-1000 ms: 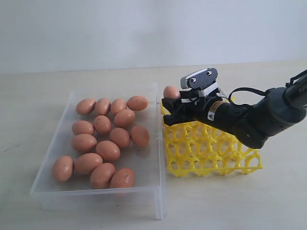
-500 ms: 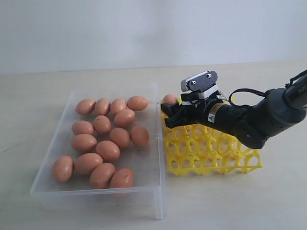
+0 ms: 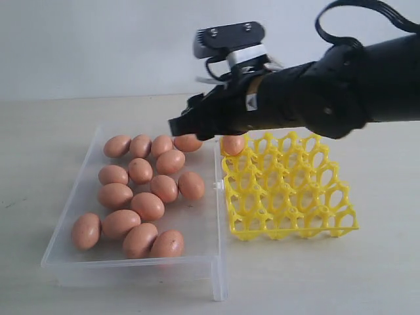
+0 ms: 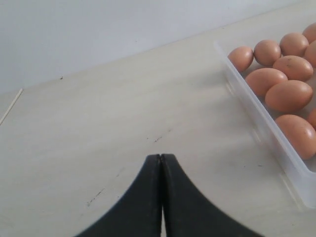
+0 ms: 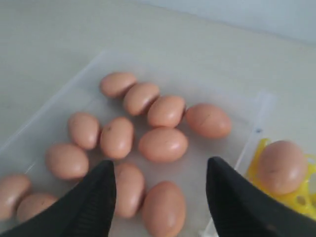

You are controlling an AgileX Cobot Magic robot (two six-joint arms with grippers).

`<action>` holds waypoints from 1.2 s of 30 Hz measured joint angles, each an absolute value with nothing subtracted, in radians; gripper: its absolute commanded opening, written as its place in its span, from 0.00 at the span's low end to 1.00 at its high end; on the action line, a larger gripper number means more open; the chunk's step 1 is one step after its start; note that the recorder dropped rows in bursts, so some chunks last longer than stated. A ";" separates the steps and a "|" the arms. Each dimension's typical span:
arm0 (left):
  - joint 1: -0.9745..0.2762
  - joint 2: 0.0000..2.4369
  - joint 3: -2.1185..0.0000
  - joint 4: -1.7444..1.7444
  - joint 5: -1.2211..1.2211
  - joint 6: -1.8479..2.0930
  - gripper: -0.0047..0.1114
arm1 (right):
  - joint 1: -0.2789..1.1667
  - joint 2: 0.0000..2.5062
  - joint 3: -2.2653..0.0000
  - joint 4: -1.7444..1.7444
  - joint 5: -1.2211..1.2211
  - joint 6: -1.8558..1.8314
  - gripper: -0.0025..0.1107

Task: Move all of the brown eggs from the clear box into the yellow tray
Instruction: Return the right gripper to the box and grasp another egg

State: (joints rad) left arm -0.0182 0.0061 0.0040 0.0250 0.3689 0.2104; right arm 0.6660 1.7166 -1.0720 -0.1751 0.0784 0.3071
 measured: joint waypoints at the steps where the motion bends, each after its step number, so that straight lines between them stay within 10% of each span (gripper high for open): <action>1: -0.018 0.006 0.004 0.025 0.369 0.210 0.04 | 0.688 1.732 -1.103 -0.099 0.138 0.211 0.48; 17: -0.018 0.006 0.004 0.025 0.369 0.210 0.04 | 0.731 2.196 -1.842 0.160 0.977 -0.071 0.49; 36: -0.018 0.006 0.004 0.025 0.369 0.210 0.04 | 0.731 2.476 -2.118 0.105 1.142 -0.035 0.39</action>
State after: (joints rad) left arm -0.0182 0.0061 0.0040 0.0250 0.3689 0.2104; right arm 0.7315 2.4759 -2.1179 0.1051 1.1425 -0.0354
